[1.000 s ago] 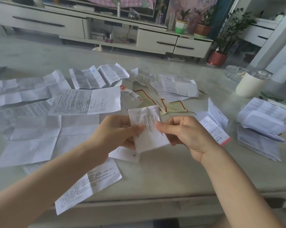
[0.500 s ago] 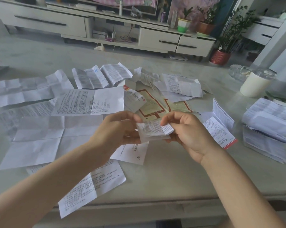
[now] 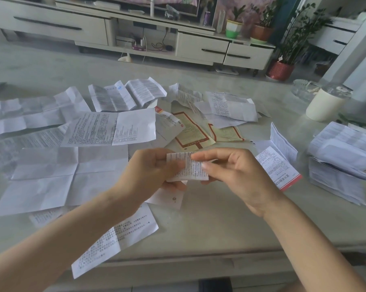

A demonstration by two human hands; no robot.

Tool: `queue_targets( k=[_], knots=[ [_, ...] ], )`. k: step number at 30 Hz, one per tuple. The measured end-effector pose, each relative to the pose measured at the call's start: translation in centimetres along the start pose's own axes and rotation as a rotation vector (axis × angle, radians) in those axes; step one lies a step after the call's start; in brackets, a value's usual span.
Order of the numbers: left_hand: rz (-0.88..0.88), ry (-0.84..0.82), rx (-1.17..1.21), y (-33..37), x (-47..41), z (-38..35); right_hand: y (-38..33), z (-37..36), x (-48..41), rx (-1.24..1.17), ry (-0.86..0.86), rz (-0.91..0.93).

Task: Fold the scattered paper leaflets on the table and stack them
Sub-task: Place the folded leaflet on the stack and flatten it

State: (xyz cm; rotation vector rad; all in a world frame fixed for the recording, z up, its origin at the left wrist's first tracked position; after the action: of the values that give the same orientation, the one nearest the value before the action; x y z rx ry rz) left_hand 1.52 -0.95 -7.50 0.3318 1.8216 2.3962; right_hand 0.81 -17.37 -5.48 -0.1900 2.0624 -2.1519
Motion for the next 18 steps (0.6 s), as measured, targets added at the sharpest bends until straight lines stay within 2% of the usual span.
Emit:
queue_targets(
  k=[3,6,10,14,16,18],
  knots=[
    [-0.013,-0.026,-0.025,0.3,0.1,-0.2,0.1,0.2,0.6,0.016,0.031,0.007],
    [0.003,-0.010,-0.048,0.3,-0.1,-0.4,0.4,1.0,1.0,0.017,0.135,-0.017],
    [0.057,0.057,-0.041,0.2,-0.2,0.0,0.9,4.1,2.2,0.108,0.365,0.003],
    [0.081,0.016,-0.023,0.2,0.4,0.0,0.8,8.4,4.2,0.007,0.628,0.134],
    [0.087,-0.009,-0.026,0.2,0.7,-0.5,0.8,9.8,5.1,-0.088,0.702,0.193],
    [0.075,-0.031,-0.055,0.4,0.9,-1.1,1.5,10.3,5.6,-0.065,0.713,0.142]
  ],
)
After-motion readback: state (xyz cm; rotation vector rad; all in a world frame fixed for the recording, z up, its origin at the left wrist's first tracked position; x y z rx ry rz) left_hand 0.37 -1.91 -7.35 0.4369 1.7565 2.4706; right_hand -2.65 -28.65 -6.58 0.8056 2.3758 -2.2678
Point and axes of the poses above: each hand's wrist, its own x-axis away from the middle knuckle, its own z-axis out of the back of the hand, y = z × x, the point moved 2 cm from there along -x, towards the middle knuckle, and after that the axes turned 12 degrees about -x, right-handed, at the moved point
